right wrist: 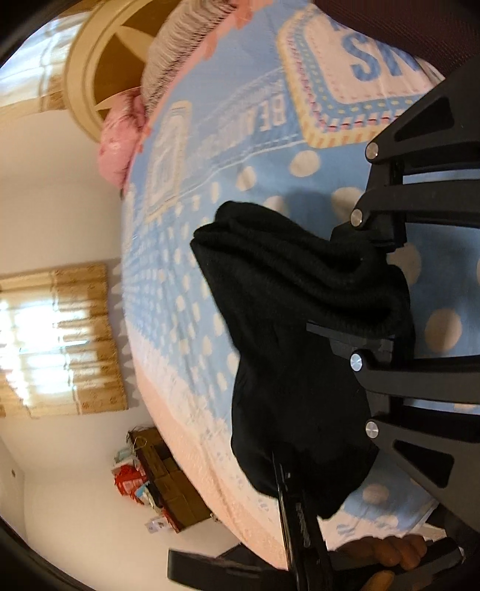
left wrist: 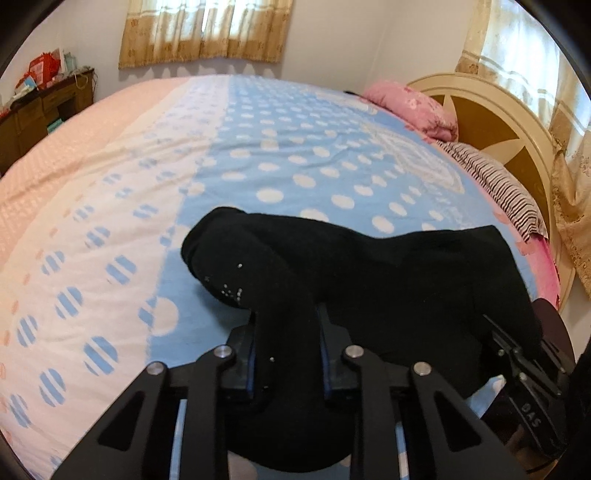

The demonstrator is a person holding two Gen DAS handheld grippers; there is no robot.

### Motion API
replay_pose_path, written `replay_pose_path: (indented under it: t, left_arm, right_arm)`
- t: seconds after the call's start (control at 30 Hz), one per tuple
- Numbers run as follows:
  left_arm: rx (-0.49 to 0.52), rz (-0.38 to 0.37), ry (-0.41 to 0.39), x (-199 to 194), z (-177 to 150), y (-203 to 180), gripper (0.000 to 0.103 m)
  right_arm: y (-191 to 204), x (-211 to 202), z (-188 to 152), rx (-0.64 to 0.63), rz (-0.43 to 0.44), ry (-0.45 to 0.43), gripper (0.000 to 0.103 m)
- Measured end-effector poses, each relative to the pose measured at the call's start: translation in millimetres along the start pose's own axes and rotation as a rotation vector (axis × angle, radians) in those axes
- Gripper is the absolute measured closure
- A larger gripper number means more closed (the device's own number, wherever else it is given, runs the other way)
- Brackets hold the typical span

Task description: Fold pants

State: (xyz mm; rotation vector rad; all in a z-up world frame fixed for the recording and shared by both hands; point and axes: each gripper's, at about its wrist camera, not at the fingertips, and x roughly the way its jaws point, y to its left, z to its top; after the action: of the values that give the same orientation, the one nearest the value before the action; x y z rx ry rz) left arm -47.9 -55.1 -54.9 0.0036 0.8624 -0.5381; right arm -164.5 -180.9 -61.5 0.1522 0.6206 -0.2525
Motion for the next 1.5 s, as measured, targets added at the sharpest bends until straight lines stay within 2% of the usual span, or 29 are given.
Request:
replay_pose_path:
  t: [0.2, 0.33, 0.47, 0.53, 0.7, 0.83, 0.97, 1.03, 1.1, 1.13, 1.17, 1.2, 1.23, 1.27, 1.3, 1.4, 1.5]
  left_arm:
    - [-0.043, 0.036, -0.064, -24.4, 17.7, 29.1, 0.078]
    - [-0.089, 0.095, -0.123, -46.9, 32.3, 64.7, 0.078]
    - [-0.132, 0.205, -0.187, -73.3, 48.0, 111.7, 0.078]
    - [-0.157, 0.286, -0.219, -86.9, 56.7, 140.0, 0.078]
    - [-0.193, 0.458, -0.259, -98.2, 68.4, 190.1, 0.078]
    - [-0.210, 0.572, -0.214, -68.7, 69.1, 227.8, 0.078]
    - [-0.251, 0.586, -0.106, -26.1, 57.4, 254.7, 0.078]
    - [-0.271, 0.591, -0.086, -13.8, 47.9, 264.8, 0.071]
    - [-0.292, 0.599, -0.080, -10.7, 44.2, 269.4, 0.052]
    - [-0.301, 0.612, -0.081, -9.4, 43.1, 270.6, 0.047]
    - [-0.302, 0.632, -0.082, -7.9, 42.2, 273.0, 0.036]
    - [-0.298, 0.648, -0.080, -8.0, 42.7, 273.9, 0.023]
    - [-0.296, 0.663, -0.076, -9.1, 41.3, 275.6, 0.017]
    - [-0.307, 0.662, -0.069, -12.3, 38.9, 279.9, 0.006]
    - [-0.335, 0.641, -0.065, -17.9, 34.9, 287.1, 0.000]
    - [-0.473, 0.500, -0.056, -40.1, 20.7, 311.3, 0.000]
    - [-0.620, 0.407, -0.068, -60.8, 2.0, 325.4, 0.000]
  right_arm:
    - [31.7, -13.2, 28.3, -0.046, 0.074, -0.050, 0.072]
    - [70.7, -7.7, 59.4, -0.114, 0.174, -0.085, 0.072]
    - [120.7, 8.1, 88.7, -0.186, 0.279, -0.121, 0.072]
    - [145.6, 18.9, 102.1, -0.203, 0.339, -0.129, 0.072]
    - [213.7, 61.6, 124.6, -0.275, 0.464, -0.147, 0.072]
    - [250.3, 119.2, 121.0, -0.246, 0.525, -0.085, 0.072]
    - [275.0, 173.5, 98.4, -0.285, 0.499, 0.042, 0.072]
    - [273.1, 188.1, 91.0, -0.286, 0.480, 0.085, 0.070]
    - [266.3, 196.8, 91.7, -0.248, 0.495, 0.125, 0.068]
    - [263.6, 200.3, 94.0, -0.233, 0.506, 0.140, 0.066]
    - [263.5, 204.0, 94.3, -0.232, 0.513, 0.155, 0.064]
    - [264.0, 206.3, 91.3, -0.237, 0.511, 0.171, 0.059]
    - [262.8, 211.0, 89.9, -0.239, 0.507, 0.199, 0.053]
    - [259.8, 216.2, 89.3, -0.231, 0.512, 0.218, 0.050]
    - [255.2, 218.2, 89.3, -0.210, 0.526, 0.232, 0.045]
    - [235.6, 222.9, 90.9, -0.118, 0.594, 0.270, 0.041]
    - [223.5, 218.3, 91.9, -0.058, 0.618, 0.284, 0.039]
